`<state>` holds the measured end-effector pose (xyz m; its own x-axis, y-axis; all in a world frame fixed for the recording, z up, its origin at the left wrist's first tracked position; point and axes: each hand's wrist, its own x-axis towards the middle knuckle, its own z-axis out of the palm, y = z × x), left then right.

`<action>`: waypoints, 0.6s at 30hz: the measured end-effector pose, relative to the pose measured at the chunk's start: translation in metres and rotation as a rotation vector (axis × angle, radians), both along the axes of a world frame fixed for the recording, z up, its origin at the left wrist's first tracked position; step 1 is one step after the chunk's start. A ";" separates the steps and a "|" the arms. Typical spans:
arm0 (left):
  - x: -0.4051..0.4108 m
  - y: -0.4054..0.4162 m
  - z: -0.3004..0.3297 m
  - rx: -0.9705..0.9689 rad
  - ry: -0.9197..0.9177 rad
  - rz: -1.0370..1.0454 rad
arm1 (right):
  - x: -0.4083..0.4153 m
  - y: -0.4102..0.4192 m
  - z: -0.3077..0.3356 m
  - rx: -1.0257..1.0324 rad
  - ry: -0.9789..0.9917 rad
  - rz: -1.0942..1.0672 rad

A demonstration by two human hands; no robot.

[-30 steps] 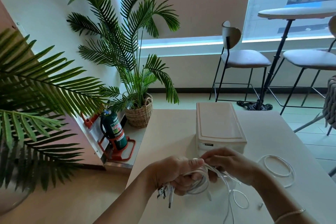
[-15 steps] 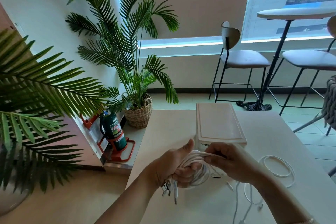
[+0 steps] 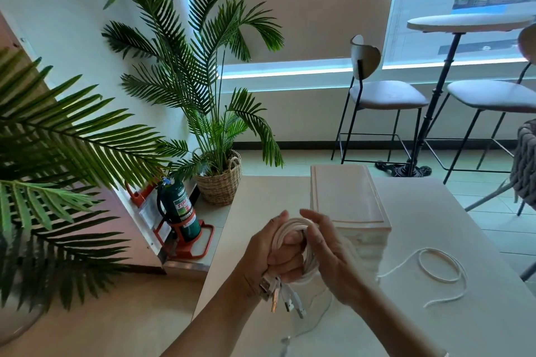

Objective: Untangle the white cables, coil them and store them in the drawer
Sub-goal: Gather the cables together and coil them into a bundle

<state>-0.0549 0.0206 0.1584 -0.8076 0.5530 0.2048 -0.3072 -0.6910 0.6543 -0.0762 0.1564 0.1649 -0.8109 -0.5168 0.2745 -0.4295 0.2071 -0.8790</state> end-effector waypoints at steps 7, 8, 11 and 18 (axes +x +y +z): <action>0.007 0.008 -0.002 0.092 0.025 0.020 | 0.003 -0.010 0.003 -0.082 0.084 -0.148; 0.008 0.008 -0.001 0.078 0.023 0.039 | 0.002 -0.009 0.005 -0.087 0.078 -0.136; 0.010 0.009 -0.002 0.065 -0.009 0.087 | -0.001 -0.004 0.011 -0.068 0.078 -0.094; 0.014 0.012 0.006 0.025 -0.071 0.190 | -0.009 0.003 0.021 -0.017 0.103 -0.005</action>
<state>-0.0405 0.0328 0.1646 -0.9098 0.3850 0.1553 -0.2146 -0.7565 0.6178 -0.0853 0.1597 0.1860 -0.7805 -0.5071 0.3656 -0.5170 0.1949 -0.8335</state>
